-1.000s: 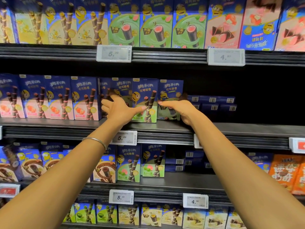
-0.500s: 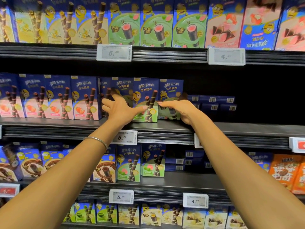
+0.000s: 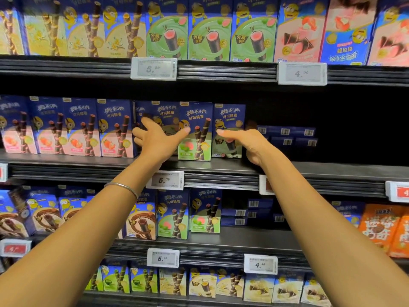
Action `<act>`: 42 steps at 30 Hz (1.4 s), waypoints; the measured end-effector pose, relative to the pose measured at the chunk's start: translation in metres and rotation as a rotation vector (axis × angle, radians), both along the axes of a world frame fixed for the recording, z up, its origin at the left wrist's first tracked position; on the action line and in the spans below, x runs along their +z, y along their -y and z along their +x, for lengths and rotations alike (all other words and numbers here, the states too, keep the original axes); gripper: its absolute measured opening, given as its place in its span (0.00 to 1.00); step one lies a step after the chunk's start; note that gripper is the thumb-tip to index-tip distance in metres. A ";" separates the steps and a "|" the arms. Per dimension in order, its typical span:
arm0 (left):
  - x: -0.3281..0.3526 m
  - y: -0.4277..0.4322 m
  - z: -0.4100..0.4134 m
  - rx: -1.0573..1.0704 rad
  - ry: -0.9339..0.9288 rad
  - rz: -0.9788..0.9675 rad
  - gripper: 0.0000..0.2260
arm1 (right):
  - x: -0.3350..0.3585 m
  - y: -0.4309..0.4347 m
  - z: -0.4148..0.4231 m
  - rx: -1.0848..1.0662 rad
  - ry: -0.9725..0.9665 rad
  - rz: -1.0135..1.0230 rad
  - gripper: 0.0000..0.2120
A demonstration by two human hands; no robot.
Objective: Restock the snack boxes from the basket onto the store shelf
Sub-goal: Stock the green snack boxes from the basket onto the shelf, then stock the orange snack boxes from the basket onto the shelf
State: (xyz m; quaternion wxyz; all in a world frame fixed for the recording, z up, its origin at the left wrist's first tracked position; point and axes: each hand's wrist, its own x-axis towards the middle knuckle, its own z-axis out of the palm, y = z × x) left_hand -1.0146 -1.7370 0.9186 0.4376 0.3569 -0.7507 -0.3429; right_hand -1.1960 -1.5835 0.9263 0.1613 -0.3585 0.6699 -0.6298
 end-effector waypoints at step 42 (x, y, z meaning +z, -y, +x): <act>-0.663 -0.355 0.172 -0.033 0.341 1.302 0.20 | -0.646 -0.339 0.225 -0.300 1.096 0.752 0.05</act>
